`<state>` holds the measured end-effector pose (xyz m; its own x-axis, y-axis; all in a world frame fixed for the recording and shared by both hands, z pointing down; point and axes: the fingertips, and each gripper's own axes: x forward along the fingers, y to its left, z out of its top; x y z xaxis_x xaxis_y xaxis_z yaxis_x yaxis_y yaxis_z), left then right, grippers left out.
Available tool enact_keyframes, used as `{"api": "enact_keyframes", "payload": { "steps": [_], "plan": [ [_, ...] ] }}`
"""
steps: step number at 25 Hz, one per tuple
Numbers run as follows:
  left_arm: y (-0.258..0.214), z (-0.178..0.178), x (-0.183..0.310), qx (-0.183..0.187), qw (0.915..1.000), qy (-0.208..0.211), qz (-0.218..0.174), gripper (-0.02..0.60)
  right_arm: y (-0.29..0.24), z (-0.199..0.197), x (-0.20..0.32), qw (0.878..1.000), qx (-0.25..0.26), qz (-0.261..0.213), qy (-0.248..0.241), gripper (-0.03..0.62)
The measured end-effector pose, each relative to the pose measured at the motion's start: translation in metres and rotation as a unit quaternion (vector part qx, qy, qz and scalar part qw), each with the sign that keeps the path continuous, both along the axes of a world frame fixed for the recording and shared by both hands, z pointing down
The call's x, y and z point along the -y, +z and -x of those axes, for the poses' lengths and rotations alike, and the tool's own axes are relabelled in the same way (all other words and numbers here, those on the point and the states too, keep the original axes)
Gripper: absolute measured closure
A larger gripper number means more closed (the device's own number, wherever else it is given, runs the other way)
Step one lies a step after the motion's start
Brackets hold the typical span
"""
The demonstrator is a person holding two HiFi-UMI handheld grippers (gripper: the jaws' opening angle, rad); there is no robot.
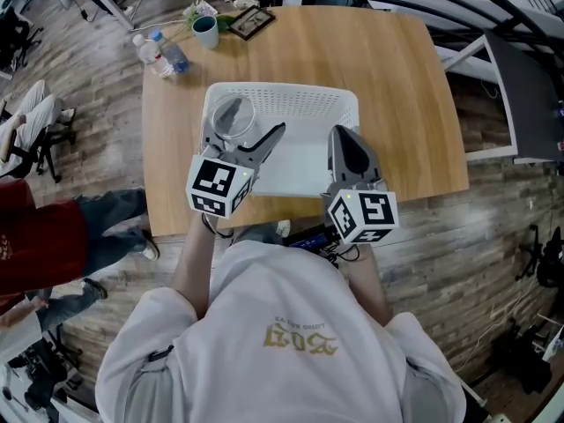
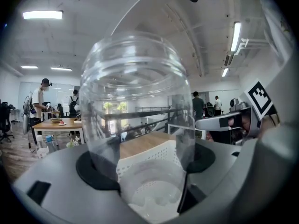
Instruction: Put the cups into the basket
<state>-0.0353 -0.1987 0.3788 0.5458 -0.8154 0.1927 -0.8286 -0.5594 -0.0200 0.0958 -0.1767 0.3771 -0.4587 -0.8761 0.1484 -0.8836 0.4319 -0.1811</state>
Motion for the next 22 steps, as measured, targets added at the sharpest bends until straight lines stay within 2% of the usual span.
{"api": "enact_keyframes", "payload": {
  "steps": [12,22],
  "plan": [
    [0.023,-0.023,0.008,-0.006,0.9993,0.035,0.011,0.209,0.013,0.001,0.013,1.000,-0.016,0.016,-0.008,0.585],
    [0.030,-0.025,0.020,-0.009,0.9993,0.036,0.002,0.209,0.019,0.006,0.023,0.999,-0.019,0.027,-0.013,0.585]
  ]
}}
